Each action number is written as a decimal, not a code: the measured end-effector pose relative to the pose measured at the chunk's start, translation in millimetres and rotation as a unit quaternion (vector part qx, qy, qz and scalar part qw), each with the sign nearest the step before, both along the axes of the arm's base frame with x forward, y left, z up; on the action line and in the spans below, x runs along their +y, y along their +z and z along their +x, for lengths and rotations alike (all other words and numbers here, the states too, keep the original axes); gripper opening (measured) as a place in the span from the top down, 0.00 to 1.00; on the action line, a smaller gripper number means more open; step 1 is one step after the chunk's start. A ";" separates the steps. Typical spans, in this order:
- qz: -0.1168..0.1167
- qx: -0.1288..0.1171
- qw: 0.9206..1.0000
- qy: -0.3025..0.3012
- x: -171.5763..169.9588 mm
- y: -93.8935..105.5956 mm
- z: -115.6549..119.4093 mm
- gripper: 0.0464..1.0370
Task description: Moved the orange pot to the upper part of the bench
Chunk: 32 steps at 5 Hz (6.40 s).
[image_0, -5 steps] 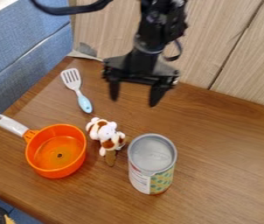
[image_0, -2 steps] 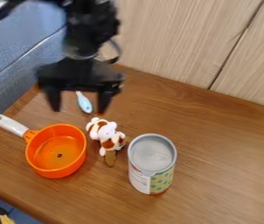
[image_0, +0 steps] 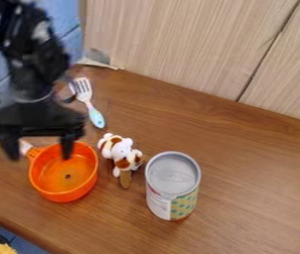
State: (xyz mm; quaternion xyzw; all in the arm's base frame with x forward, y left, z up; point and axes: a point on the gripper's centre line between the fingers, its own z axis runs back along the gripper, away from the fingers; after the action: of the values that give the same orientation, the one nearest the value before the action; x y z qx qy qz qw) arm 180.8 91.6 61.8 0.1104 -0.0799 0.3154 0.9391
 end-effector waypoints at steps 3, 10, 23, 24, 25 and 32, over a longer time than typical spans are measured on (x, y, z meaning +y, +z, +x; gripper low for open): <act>-0.040 -0.012 0.999 0.020 19.8 -46.1 0.0 0.04; -0.025 0.012 0.999 0.038 29.4 -58.7 -2.9 0.96; -0.135 -0.049 0.984 -0.107 -124.2 -71.3 194.4 0.51; -0.134 -0.046 0.984 -0.107 -122.9 -69.5 189.3 0.21; -0.134 -0.056 0.983 -0.108 -122.1 -59.9 189.7 0.03; -0.112 -0.127 0.978 -0.125 -107.2 3.5 180.1 0.04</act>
State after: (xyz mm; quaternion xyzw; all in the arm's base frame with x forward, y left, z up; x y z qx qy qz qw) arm 360.9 -15.7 65.3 -0.0477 -0.1759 0.2137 0.9597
